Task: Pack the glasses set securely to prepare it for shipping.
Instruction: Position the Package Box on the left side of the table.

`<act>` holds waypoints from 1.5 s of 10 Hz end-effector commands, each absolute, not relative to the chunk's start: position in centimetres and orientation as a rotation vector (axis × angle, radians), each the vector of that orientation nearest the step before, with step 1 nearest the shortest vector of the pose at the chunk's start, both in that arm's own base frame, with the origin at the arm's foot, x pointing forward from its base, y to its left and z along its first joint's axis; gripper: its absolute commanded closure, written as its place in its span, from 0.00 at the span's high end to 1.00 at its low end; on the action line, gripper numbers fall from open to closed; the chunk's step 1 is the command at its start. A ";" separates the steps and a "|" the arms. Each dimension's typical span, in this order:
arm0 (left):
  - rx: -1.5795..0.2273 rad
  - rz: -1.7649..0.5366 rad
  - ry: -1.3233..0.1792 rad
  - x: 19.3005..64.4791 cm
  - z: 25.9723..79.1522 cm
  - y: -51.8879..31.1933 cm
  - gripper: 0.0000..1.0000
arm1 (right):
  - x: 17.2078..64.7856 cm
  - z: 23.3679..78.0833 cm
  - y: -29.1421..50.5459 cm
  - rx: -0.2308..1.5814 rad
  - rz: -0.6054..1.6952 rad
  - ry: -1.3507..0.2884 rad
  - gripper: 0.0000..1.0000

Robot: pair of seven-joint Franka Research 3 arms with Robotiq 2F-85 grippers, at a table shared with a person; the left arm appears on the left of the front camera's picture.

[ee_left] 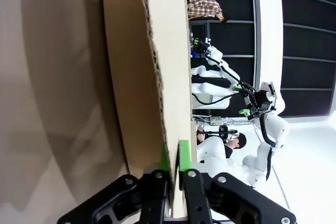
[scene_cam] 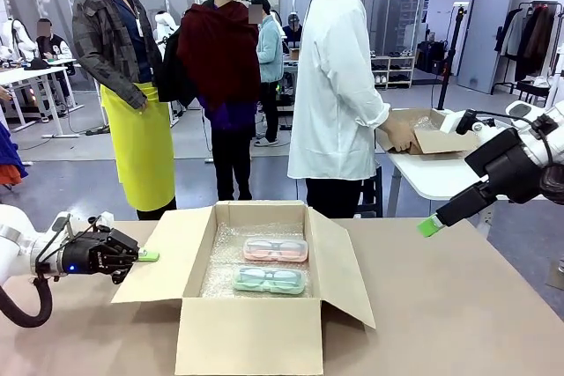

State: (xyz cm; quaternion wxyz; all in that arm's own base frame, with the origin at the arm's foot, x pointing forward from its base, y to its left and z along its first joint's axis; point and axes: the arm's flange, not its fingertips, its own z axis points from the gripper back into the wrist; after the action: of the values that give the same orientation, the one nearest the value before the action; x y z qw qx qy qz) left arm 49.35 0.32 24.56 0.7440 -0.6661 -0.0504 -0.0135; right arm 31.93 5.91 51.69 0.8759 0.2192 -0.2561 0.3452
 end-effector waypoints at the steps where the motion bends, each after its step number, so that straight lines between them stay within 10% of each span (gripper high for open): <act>1: -1.467 -0.054 -0.111 49.8 24.6 0.2 0.00 | 32.0 51.8 6.1 0.457 0.724 -0.542 1.00; 15: -1.463 -0.032 -0.125 42.5 25.7 17.5 0.02 | 32.0 51.8 6.1 0.457 0.724 -0.542 1.00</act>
State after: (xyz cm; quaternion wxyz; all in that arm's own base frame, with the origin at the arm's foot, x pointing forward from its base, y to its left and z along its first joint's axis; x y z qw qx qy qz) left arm 43.16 15.02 25.00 0.7461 -0.6644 -0.0434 -0.0028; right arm 31.96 5.92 51.67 0.8761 0.2191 -0.2557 0.3451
